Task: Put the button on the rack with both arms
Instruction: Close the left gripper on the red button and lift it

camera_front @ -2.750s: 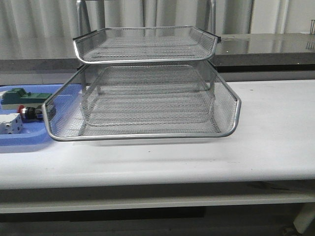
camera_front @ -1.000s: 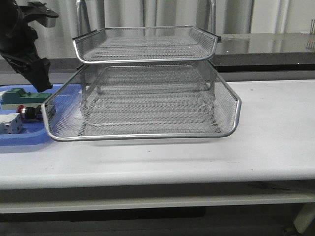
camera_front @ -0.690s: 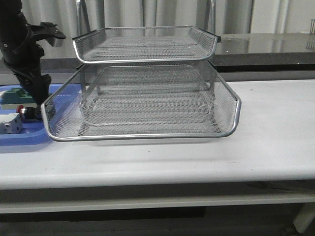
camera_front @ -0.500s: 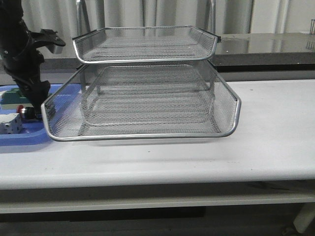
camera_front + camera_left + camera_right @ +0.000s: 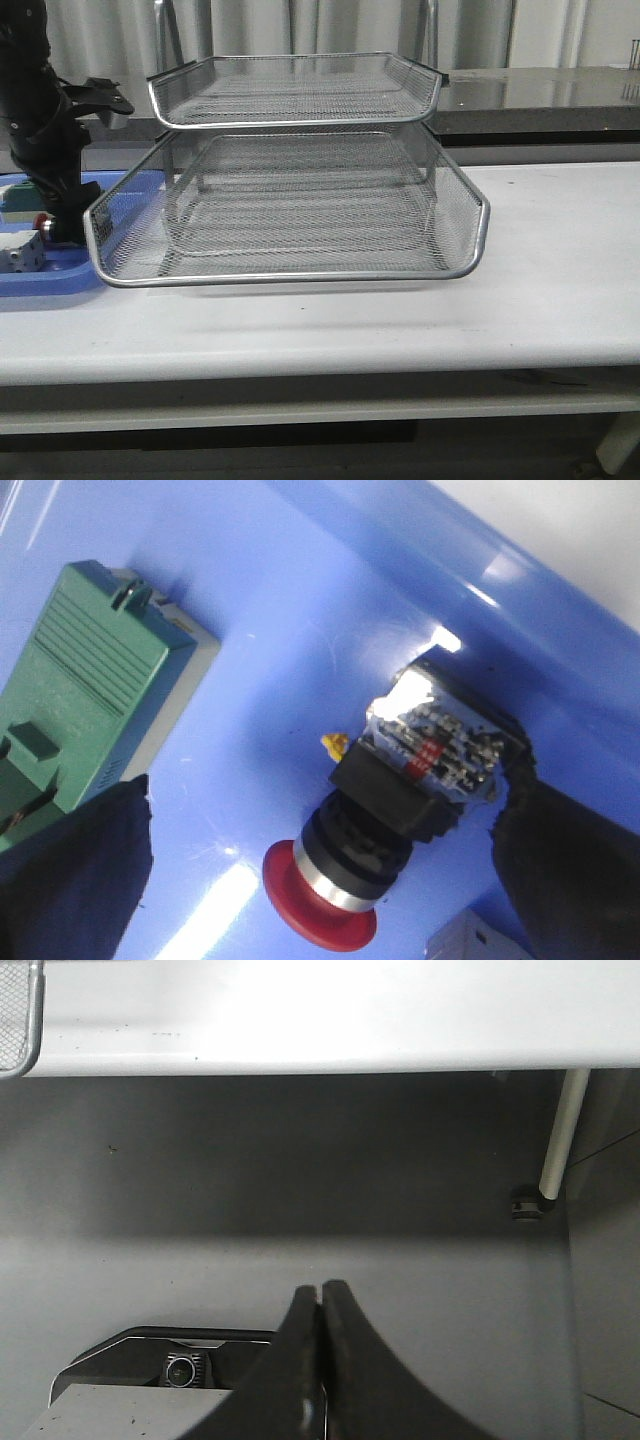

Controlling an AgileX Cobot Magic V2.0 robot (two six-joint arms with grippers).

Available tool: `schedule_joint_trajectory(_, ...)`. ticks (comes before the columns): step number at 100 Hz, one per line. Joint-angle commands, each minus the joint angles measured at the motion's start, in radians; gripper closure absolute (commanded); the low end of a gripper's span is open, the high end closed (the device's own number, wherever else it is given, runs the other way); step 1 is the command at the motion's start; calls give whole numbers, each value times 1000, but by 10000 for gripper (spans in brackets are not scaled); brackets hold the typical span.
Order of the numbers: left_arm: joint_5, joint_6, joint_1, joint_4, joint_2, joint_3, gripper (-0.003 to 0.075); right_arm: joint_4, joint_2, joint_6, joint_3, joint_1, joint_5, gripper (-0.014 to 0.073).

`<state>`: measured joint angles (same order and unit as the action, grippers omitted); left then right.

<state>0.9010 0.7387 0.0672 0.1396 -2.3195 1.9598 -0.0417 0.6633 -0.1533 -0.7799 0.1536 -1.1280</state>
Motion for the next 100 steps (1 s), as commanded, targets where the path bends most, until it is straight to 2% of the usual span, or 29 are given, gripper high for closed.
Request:
schedule_joint_trajectory(1,-39,2,-4,4,55,30,60,-15,-1,3,-35,-1,39,662)
schedule_joint_trajectory(51,-51,19,-4,-14,-3,30,60,-15,0,3,-35,-1,38,662)
schedule_joint_trajectory(61,-45,30,-4,-41,-3,30,80,-15,0,3,-35,-1,37,662)
schedule_joint_trajectory(72,-40,40,-2,-46,-3,30,175,-15,0,3,-35,-1,37,662)
schedule_joint_trajectory(87,-3,83,-2,-59,-3,30,407,-15,0,3,-35,-1,37,662)
schedule_joint_trajectory(100,15,83,-2,-59,-3,30,568,-15,0,3,-35,-1,37,662)
